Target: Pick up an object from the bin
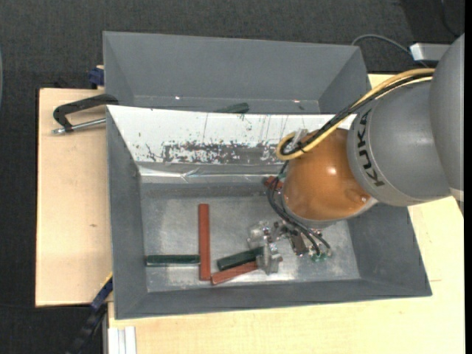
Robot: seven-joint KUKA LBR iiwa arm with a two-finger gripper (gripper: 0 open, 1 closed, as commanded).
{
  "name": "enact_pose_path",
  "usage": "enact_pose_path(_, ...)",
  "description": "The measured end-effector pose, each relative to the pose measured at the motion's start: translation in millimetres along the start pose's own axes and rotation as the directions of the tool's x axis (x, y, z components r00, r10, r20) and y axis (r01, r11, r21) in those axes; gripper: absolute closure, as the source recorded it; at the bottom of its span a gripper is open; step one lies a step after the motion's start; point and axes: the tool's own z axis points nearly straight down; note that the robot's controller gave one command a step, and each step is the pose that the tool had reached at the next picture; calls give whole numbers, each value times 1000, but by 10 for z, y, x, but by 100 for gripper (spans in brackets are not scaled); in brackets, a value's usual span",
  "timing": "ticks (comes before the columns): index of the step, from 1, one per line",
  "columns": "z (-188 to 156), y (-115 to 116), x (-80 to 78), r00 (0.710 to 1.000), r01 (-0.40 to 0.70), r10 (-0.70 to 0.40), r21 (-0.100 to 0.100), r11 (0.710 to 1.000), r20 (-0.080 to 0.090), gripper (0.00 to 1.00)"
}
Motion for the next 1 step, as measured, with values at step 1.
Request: enact_pose_path(1,-1521,200,-169,998,-57,57,0,998,2,100)
